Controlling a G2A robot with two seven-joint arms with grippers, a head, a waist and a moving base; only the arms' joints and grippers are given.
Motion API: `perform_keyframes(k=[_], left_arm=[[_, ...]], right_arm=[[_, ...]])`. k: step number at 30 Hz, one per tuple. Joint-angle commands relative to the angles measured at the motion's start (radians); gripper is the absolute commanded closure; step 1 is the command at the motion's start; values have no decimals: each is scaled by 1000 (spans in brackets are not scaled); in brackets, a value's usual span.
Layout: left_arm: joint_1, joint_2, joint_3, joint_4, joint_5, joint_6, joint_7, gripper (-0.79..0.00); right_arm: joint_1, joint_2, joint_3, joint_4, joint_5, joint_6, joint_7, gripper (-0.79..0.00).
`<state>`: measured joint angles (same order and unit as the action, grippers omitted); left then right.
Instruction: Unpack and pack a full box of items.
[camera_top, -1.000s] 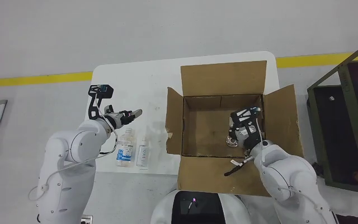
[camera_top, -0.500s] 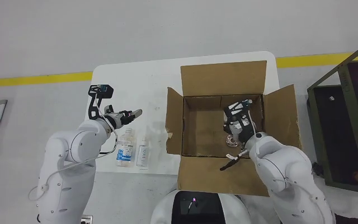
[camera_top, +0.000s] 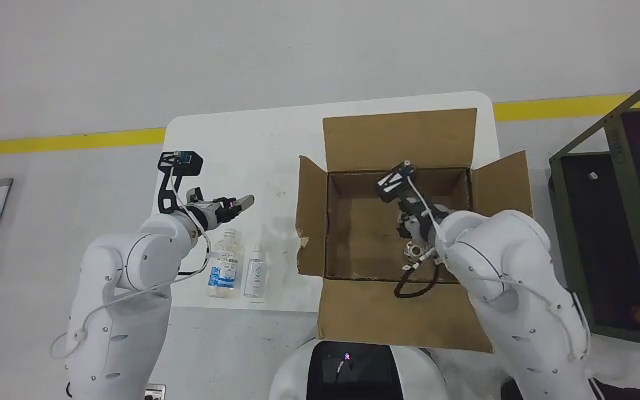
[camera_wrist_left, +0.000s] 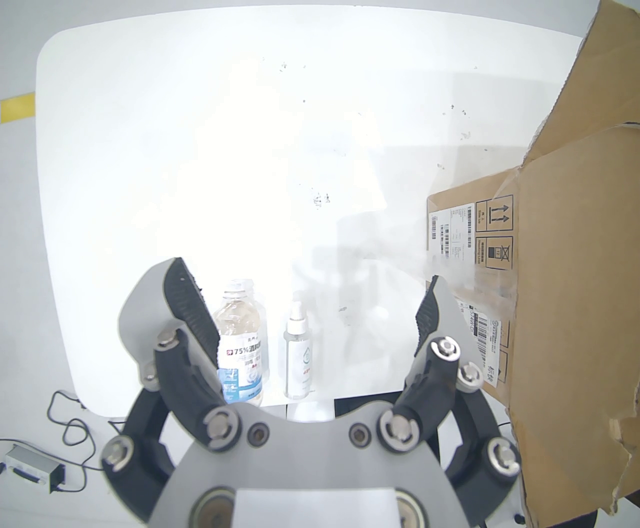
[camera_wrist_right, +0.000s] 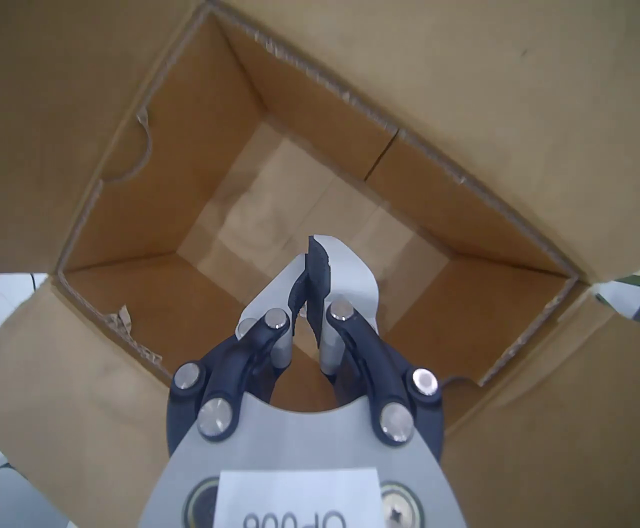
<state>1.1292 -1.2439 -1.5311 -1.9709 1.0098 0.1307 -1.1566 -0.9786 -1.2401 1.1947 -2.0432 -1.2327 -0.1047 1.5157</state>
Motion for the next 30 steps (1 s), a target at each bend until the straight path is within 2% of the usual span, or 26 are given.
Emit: perform_keyframes(k=[1,6,18,21,30], left_arm=[[0,0,0,0,0,0,0,-785],[0,0,0,0,0,0,0,-785],[0,0,0,0,0,0,0,-785],[0,0,0,0,0,0,0,-785],[0,0,0,0,0,0,0,-785]], right_arm=[[-26,3,-1,-9,-10,-4,20,0],[-84,15,-1,2,-64,-41,20,0],[-85,15,0,1,-68,-41,20,0],[-106,17,-11,34,-95,-52,-22,0],[-41,7,-66,151,-112,-55,20,0]])
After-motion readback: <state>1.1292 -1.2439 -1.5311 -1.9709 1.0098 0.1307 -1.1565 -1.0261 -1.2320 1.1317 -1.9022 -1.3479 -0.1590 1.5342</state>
